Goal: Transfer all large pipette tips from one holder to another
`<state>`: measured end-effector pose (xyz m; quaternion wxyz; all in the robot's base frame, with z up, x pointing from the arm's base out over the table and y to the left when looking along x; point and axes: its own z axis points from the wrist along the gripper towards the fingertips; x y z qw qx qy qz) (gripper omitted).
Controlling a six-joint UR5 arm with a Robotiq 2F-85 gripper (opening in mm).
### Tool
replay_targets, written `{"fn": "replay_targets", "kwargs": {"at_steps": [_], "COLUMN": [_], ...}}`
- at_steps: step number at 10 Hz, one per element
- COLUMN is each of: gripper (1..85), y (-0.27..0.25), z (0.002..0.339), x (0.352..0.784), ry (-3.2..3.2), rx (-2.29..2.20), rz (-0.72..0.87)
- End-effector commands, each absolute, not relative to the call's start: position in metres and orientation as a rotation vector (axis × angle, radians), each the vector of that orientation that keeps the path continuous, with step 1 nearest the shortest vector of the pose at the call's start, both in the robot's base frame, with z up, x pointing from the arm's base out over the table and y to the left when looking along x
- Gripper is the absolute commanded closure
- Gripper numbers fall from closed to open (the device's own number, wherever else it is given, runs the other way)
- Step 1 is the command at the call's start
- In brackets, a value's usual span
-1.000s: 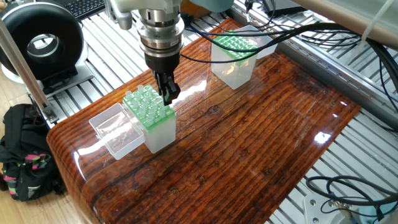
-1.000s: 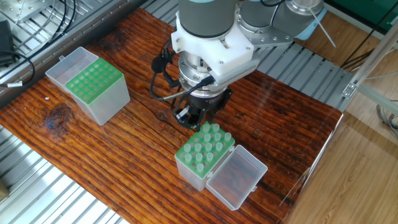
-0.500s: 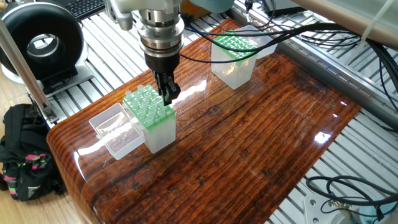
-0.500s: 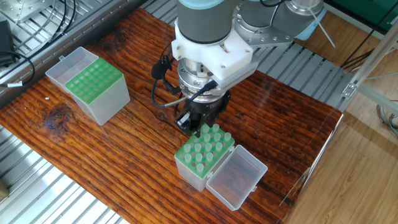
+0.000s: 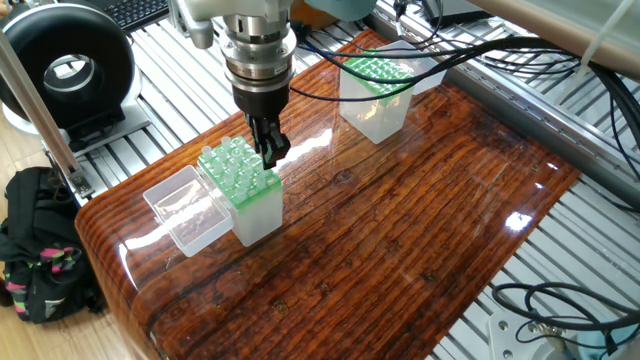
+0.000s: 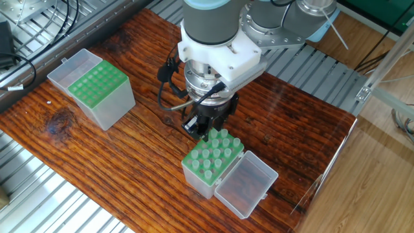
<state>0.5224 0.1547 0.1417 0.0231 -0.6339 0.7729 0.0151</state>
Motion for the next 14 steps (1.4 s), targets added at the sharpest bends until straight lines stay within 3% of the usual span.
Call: {"fn": "replay_targets", "kwargs": {"at_steps": [1,14], "gripper": [46.7,49.7], "y": [0.1588,0.166], "z": [0.1422,0.1444], "x": [0.5215,0.512], "ry": [2.387,2.44], "rx": [-1.95,-1.918], "rz": [0.072,0.104]}}
